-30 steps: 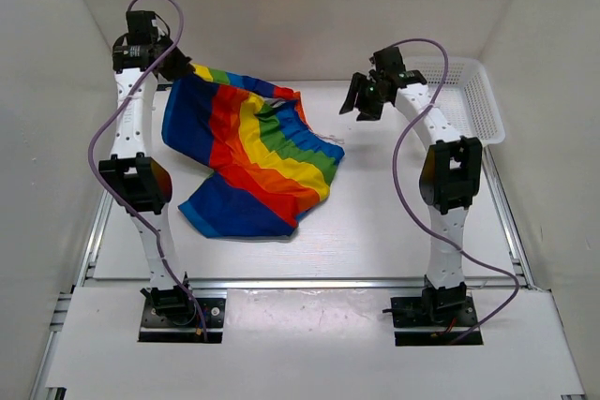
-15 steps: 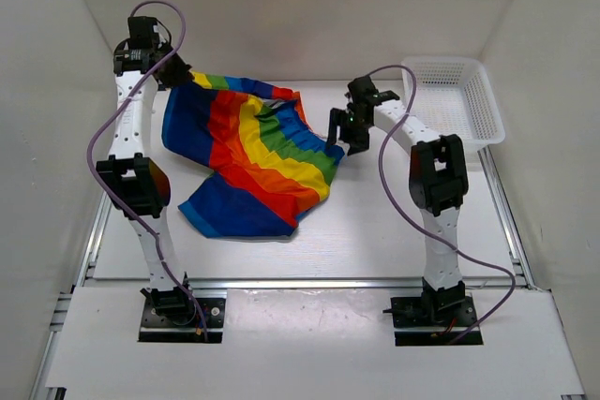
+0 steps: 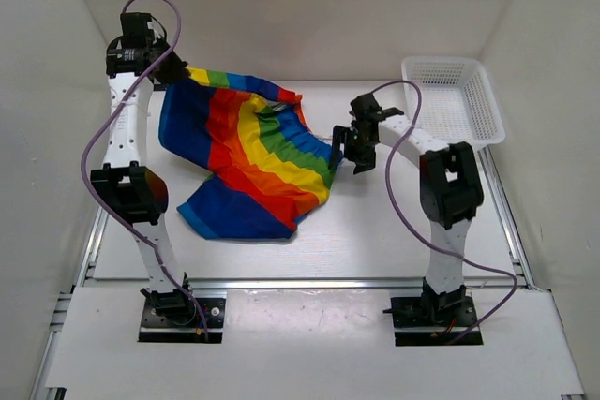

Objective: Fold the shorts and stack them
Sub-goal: Flatten the shorts out

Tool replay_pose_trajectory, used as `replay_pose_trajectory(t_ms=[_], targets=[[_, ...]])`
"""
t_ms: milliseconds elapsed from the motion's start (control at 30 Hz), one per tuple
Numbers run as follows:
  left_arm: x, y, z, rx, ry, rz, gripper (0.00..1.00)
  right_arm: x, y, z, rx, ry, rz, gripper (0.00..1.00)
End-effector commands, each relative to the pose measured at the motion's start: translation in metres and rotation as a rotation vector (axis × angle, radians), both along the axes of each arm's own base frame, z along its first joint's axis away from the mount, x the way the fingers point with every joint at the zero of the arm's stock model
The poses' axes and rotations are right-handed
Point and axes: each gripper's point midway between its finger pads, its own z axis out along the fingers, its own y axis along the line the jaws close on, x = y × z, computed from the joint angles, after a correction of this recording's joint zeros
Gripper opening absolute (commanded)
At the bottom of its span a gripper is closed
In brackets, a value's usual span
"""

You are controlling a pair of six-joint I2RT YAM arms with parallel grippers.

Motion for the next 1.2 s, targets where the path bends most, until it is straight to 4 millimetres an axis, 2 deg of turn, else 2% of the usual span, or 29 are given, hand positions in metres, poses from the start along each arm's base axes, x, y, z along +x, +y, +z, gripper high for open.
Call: replay_pose_trajectory(t_ms=[0, 67, 100, 133, 167, 233, 267, 333, 367, 433, 467, 500, 533, 567, 600, 633, 667, 700, 767, 800, 867, 933, 967, 1000, 1033, 1067, 1100, 1133, 1167], targets=[[-0.017, 0.000, 0.039, 0.021, -0.078, 0.005, 0.10, -0.019, 0.013, 0.054, 0.047, -0.150, 0.015, 0.85], [-0.008, 0.001, 0.035, 0.021, -0.077, 0.005, 0.12, -0.038, 0.010, 0.045, 0.071, -0.116, 0.016, 0.86], [-0.006, 0.001, 0.030, 0.020, -0.061, 0.005, 0.20, -0.051, 0.022, 0.054, 0.139, -0.099, 0.043, 0.86], [-0.003, 0.001, 0.047, 0.033, -0.100, -0.002, 0.31, -0.055, 0.024, 0.055, 0.166, -0.102, 0.056, 0.86], [-0.005, 0.006, 0.025, 0.037, -0.016, -0.002, 0.64, -0.070, 0.027, 0.053, 0.179, -0.077, 0.065, 0.86], [-0.012, 0.006, 0.036, 0.044, -0.012, -0.007, 0.91, -0.083, 0.032, 0.055, 0.191, -0.084, 0.081, 0.86], [-0.023, 0.008, 0.057, 0.067, -0.049, -0.010, 1.00, -0.088, 0.030, 0.062, 0.186, -0.108, 0.083, 0.86], [-0.042, 0.013, 0.082, 0.109, -0.099, 0.006, 1.00, -0.099, 0.021, 0.054, 0.165, -0.092, 0.064, 0.86], [-0.069, 0.016, 0.097, 0.130, -0.120, 0.004, 1.00, -0.098, 0.017, 0.055, 0.169, -0.103, 0.053, 0.86], [-0.096, 0.016, 0.104, 0.145, -0.135, 0.008, 1.00, -0.096, 0.013, 0.056, 0.180, -0.108, 0.043, 0.86], [-0.109, 0.015, 0.070, 0.138, -0.044, 0.002, 1.00, -0.092, 0.015, 0.048, 0.189, -0.089, 0.040, 0.86], [-0.138, 0.005, 0.082, 0.110, -0.077, -0.020, 0.98, -0.091, 0.018, 0.044, 0.200, -0.076, 0.048, 0.86], [-0.152, 0.000, 0.068, 0.086, -0.047, -0.034, 0.94, -0.083, 0.024, 0.048, 0.218, -0.091, 0.054, 0.86], [-0.165, -0.006, 0.020, 0.042, 0.063, -0.040, 0.86, -0.077, 0.030, 0.039, 0.232, -0.074, 0.064, 0.86], [-0.186, -0.012, 0.019, 0.026, 0.043, -0.061, 0.82, -0.071, 0.033, 0.036, 0.232, -0.074, 0.065, 0.86], [-0.197, -0.020, 0.004, -0.011, 0.069, -0.078, 0.79, -0.063, 0.040, 0.027, 0.235, -0.052, 0.069, 0.86], [-0.208, -0.024, -0.013, -0.024, 0.108, -0.079, 0.77, -0.055, 0.044, 0.024, 0.239, -0.060, 0.070, 0.84], [-0.223, -0.028, -0.046, -0.041, 0.187, -0.079, 0.71, -0.051, 0.048, 0.020, 0.246, -0.048, 0.075, 0.83], [-0.240, -0.030, -0.056, -0.050, 0.200, -0.073, 0.66, -0.034, 0.058, 0.011, 0.250, -0.037, 0.078, 0.74], [-0.248, -0.030, -0.070, -0.053, 0.232, -0.072, 0.62, -0.028, 0.060, 0.010, 0.251, -0.040, 0.079, 0.70], [-0.260, -0.033, -0.073, -0.052, 0.237, -0.081, 0.56, -0.016, 0.065, 0.012, 0.250, -0.057, 0.065, 0.50], [-0.272, -0.037, -0.086, -0.061, 0.283, -0.084, 0.53, -0.013, 0.062, 0.008, 0.230, -0.058, 0.054, 0.29], [-0.279, -0.038, -0.091, -0.063, 0.297, -0.084, 0.53, -0.009, 0.062, 0.010, 0.220, -0.073, 0.047, 0.08], [-0.287, -0.045, -0.108, -0.083, 0.350, -0.097, 0.53, -0.006, 0.059, 0.016, 0.228, -0.079, 0.029, 0.00], [-0.294, -0.053, -0.115, -0.120, 0.376, -0.106, 0.57, -0.003, 0.051, 0.022, 0.215, -0.103, 0.008, 0.00], [-0.294, -0.058, -0.123, -0.139, 0.384, -0.116, 0.68, -0.003, 0.048, 0.026, 0.209, -0.113, -0.009, 0.00], [-0.306, -0.069, -0.145, -0.168, 0.451, -0.126, 0.74, 0.002, 0.036, 0.042, 0.208, -0.155, -0.037, 0.00], [-0.312, -0.080, -0.155, -0.199, 0.487, -0.149, 0.79, -0.002, 0.027, 0.040, 0.193, -0.154, -0.054, 0.00], [-0.313, -0.085, -0.164, -0.208, 0.494, -0.153, 0.83, -0.001, 0.018, 0.054, 0.188, -0.193, -0.074, 0.00]])
